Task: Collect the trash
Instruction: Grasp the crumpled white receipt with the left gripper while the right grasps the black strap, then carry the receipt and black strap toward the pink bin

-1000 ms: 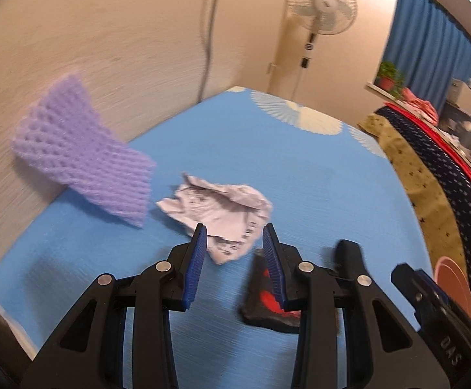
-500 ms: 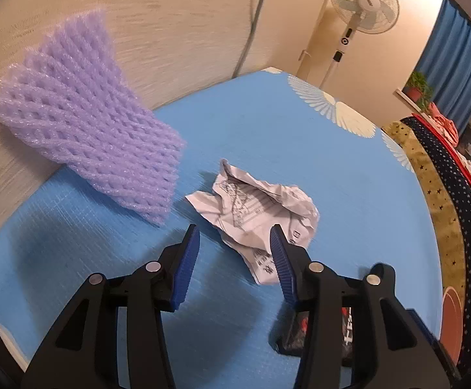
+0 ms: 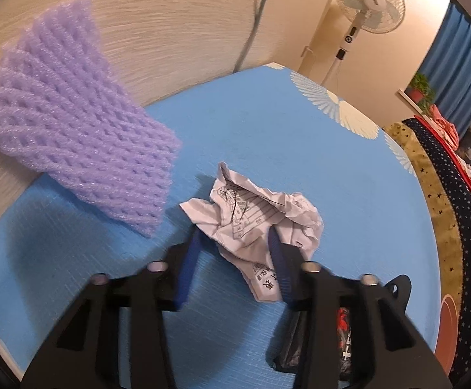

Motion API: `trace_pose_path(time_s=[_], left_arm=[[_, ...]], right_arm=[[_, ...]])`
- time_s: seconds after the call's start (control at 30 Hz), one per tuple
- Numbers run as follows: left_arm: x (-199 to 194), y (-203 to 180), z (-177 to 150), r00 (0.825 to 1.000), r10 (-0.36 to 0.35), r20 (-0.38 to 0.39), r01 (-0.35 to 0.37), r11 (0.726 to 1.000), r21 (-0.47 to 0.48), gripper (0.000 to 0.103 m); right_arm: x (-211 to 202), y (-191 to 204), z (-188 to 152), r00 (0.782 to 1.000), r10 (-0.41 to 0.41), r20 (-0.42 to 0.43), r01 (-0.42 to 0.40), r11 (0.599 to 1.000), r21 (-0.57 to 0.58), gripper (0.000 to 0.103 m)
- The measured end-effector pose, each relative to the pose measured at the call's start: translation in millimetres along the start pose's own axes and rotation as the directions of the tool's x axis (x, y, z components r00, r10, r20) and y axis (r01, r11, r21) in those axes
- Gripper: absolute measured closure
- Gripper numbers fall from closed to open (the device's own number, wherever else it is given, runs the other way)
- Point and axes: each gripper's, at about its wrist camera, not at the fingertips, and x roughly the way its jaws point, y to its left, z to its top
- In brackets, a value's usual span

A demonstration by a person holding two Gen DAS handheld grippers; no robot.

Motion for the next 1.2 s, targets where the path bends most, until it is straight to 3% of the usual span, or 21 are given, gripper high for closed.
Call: trace_pose_path(time_s=[0.2, 0.5, 1.2], left_arm=[[-7, -10, -1, 0.999, -0.035, 0.029, 0.034, 0.998, 0.044, 0.089], [-30, -34, -6, 0.993, -0.086, 0.079, 0.072, 0.984, 0.162, 0.091], [-78, -55, -25, 0.975, -0.189, 0.115, 0.15, 0.946, 0.286, 0.093]], right_arm=[[-13, -11, 3, 0.999, -0.021, 0.03, 0.02, 1.0, 0.02, 0.095], [-39, -30, 2, 0.994, -0.076, 0.074, 0.073, 0.997, 0.039, 0.097], [-107, -49, -1, 0.972, -0.142, 0.189, 0.134, 0.989, 0.054, 0.1]])
